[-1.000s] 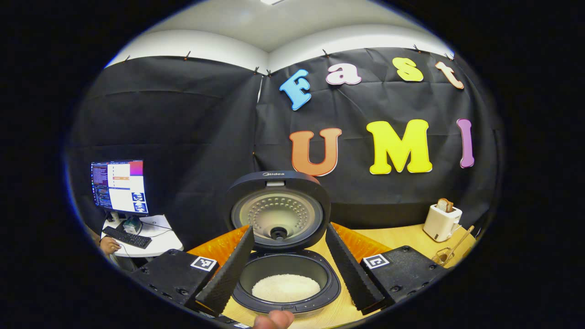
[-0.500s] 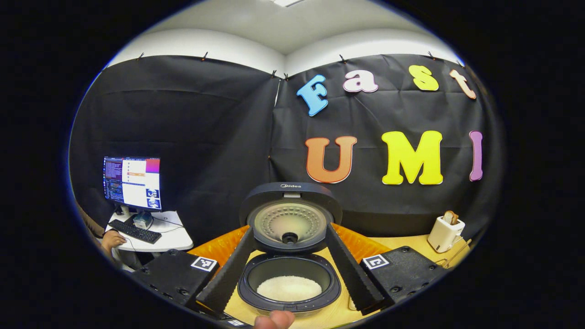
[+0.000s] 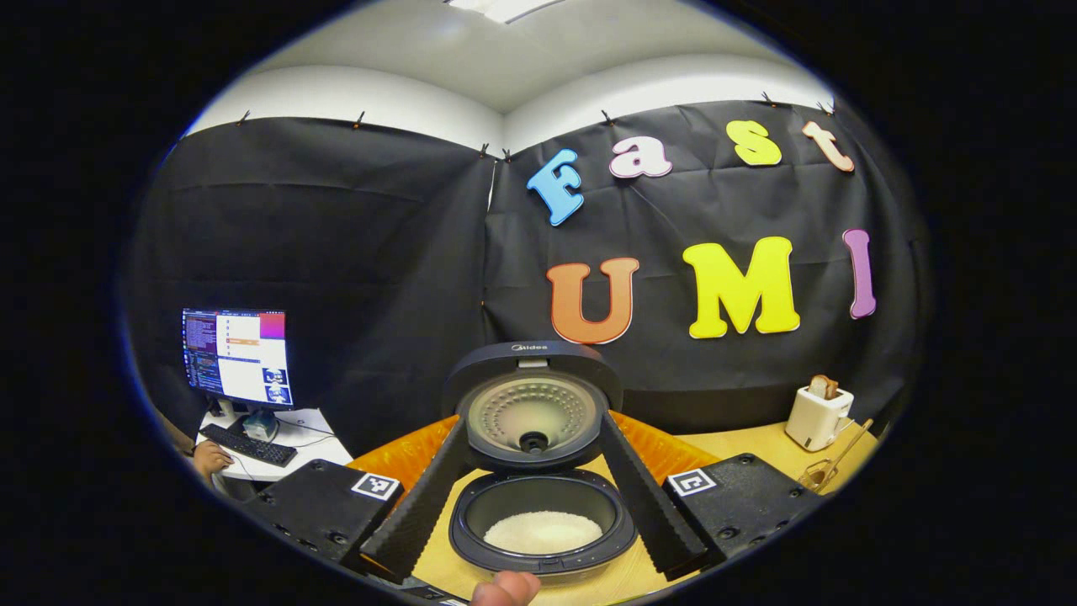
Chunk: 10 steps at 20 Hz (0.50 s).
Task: Close the left gripper, press the button to open the rice cooker; take a wooden spoon from the chopstick holder with the right hand, scoop a spoonful of rice and pour it into the rice cooker, then put the wooden spoon back into the chopstick holder.
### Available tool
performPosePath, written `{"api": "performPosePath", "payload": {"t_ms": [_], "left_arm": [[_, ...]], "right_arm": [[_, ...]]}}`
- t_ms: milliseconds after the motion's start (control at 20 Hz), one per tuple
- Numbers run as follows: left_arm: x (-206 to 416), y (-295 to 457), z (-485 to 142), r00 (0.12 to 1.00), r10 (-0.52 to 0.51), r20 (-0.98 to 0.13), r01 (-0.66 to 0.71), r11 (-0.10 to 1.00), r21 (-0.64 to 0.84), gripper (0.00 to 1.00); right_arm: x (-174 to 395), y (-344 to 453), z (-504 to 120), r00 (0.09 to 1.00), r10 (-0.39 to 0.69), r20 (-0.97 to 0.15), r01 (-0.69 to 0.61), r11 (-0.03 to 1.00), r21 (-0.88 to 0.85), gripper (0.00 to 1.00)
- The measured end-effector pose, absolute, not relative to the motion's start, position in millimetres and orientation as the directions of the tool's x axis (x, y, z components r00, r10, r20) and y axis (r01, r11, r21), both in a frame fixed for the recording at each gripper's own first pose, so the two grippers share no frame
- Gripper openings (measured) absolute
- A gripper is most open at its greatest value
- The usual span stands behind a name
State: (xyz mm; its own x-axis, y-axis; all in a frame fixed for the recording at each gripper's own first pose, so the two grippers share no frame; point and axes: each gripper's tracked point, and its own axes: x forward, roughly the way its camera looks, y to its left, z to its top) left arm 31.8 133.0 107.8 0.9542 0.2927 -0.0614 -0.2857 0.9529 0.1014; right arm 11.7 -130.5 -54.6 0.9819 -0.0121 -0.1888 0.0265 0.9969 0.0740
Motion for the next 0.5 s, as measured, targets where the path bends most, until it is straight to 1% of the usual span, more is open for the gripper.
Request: {"api": "performPosePath", "payload": {"t_ms": [100, 150, 300, 350, 400, 500], "left_arm": [[30.2, 131.2, 108.1, 0.957, 0.288, -0.044, -0.282, 0.954, 0.102, 0.99], [27.7, 131.2, 107.8, 0.956, 0.291, -0.04, -0.286, 0.953, 0.099, 0.99], [25.7, 132.0, 105.9, 0.957, 0.287, -0.033, -0.283, 0.955, 0.089, 0.99], [25.4, 132.1, 105.4, 0.957, 0.288, -0.032, -0.284, 0.955, 0.086, 0.99], [24.8, 133.6, 105.4, 0.957, 0.289, -0.029, -0.286, 0.954, 0.088, 0.99], [26.2, 139.3, 101.7, 0.953, 0.302, -0.031, -0.298, 0.95, 0.094, 0.99]], "right_arm": [[28.4, -127.9, -64.6, 0.976, 0.004, -0.216, 0.02, 0.994, 0.107, 0.99], [36.8, -126.9, -72.0, 0.972, 0.008, -0.233, 0.02, 0.993, 0.118, 0.96], [59.9, -125.9, -87.8, 0.961, 0.006, -0.277, 0.029, 0.992, 0.121, 0.96], [67.3, -129.7, -90.9, 0.96, -0.009, -0.281, 0.04, 0.994, 0.104, 1.0], [75.2, -130.2, -93.6, 0.958, -0.01, -0.288, 0.04, 0.994, 0.099, 0.96], [90.4, -125.7, -105.8, 0.947, 0.012, -0.32, 0.031, 0.991, 0.128, 0.96]]}}
